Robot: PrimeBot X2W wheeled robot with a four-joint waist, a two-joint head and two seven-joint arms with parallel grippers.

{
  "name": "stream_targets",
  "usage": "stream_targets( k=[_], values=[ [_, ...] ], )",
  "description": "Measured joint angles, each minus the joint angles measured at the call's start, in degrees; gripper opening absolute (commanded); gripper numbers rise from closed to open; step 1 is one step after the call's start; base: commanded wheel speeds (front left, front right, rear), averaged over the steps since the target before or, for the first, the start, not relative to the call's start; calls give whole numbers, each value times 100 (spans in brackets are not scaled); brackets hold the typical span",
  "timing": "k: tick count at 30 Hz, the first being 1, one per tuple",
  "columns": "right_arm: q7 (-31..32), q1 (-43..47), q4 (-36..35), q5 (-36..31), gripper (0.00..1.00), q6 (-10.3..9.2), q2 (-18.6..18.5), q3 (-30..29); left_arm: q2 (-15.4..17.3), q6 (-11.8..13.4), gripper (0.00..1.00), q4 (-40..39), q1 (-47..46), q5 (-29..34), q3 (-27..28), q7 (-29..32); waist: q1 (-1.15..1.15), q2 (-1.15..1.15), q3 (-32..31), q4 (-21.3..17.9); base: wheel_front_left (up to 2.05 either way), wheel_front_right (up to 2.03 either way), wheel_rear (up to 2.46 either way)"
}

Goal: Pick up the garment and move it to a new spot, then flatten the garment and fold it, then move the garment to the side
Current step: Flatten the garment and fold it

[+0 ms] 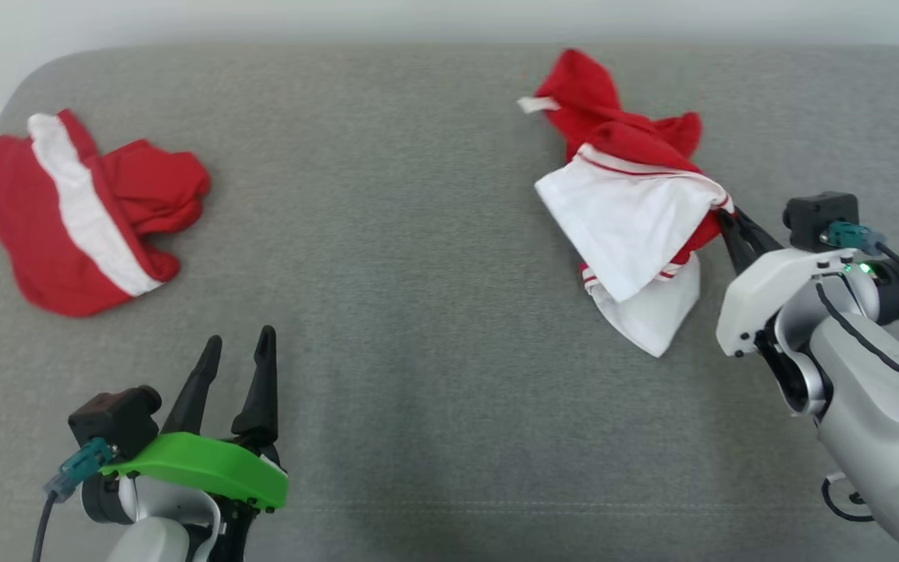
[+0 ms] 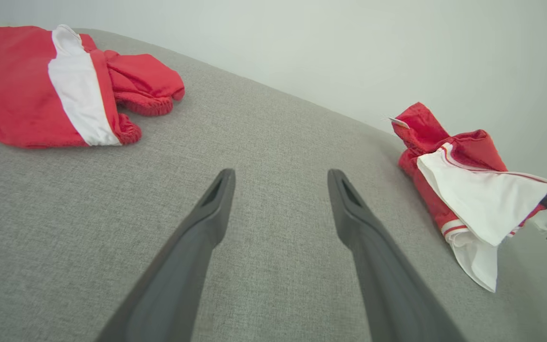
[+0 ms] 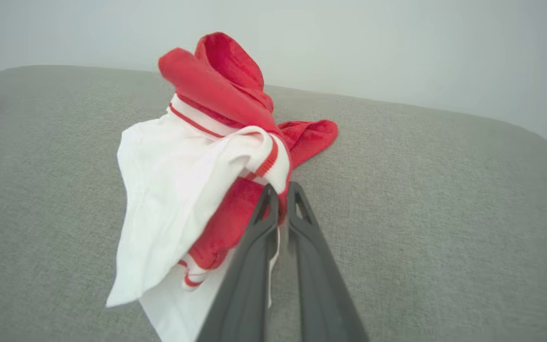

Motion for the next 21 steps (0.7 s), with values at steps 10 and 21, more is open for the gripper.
stream_targets(
  k=[10, 21],
  values=[
    [-121, 499, -637, 549, 0, -37, -92, -502, 114, 82, 100, -265, 135, 5, 88, 60, 0, 0, -121, -814, 0, 0, 0],
    [178, 991, -1641, 870, 0, 432, 208, 42, 37, 74, 100, -291, 79, 59, -216, 236, 0, 0, -144, -1151, 0, 0, 0]
  ],
)
